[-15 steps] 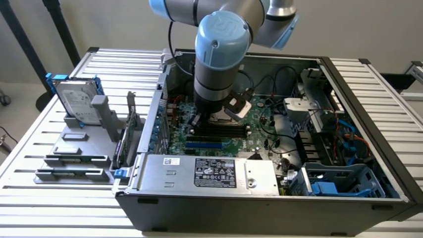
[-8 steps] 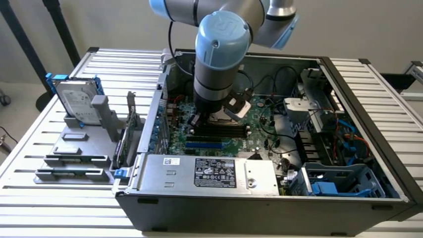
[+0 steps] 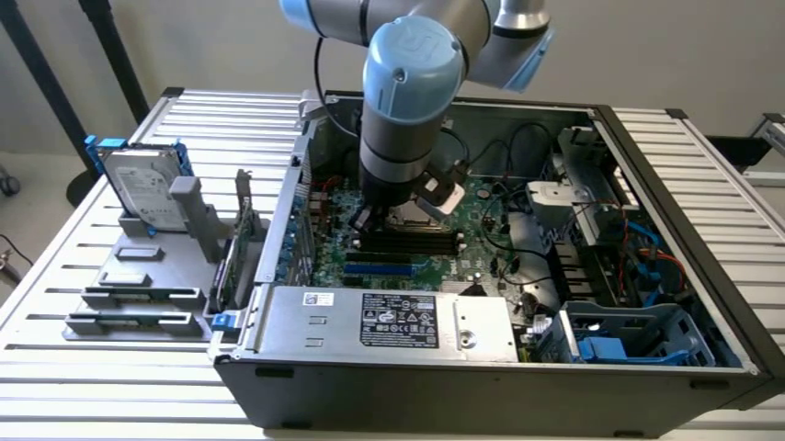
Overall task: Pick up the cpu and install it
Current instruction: 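Install the first cpu locking lever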
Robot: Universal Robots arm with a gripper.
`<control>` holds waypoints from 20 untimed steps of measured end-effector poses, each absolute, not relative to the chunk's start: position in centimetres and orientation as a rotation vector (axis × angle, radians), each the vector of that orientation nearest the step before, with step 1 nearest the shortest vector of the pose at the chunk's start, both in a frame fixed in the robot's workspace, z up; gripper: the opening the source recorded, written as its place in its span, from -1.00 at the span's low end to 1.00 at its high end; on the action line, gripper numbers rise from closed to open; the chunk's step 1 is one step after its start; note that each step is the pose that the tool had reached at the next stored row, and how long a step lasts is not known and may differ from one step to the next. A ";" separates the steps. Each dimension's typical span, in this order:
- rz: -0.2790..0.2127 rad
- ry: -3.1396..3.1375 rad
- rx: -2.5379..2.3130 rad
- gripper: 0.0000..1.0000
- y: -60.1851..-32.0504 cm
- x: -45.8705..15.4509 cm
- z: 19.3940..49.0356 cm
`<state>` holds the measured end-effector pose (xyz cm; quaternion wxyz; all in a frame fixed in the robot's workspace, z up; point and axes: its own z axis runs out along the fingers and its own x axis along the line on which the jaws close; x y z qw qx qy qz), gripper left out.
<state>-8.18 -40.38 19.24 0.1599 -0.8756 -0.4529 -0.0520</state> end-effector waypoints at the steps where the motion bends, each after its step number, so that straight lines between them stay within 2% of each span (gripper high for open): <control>1: -0.146 -1.295 -2.504 -0.79 -40.4 -8.2 19.2; 6: -0.131 -1.299 -2.515 -0.79 -40.4 -8.2 19.3; 12: -0.129 -1.298 -2.515 -0.79 -40.3 -8.2 21.2; 20: -0.126 -1.308 -2.510 -0.79 -38.8 -8.2 21.5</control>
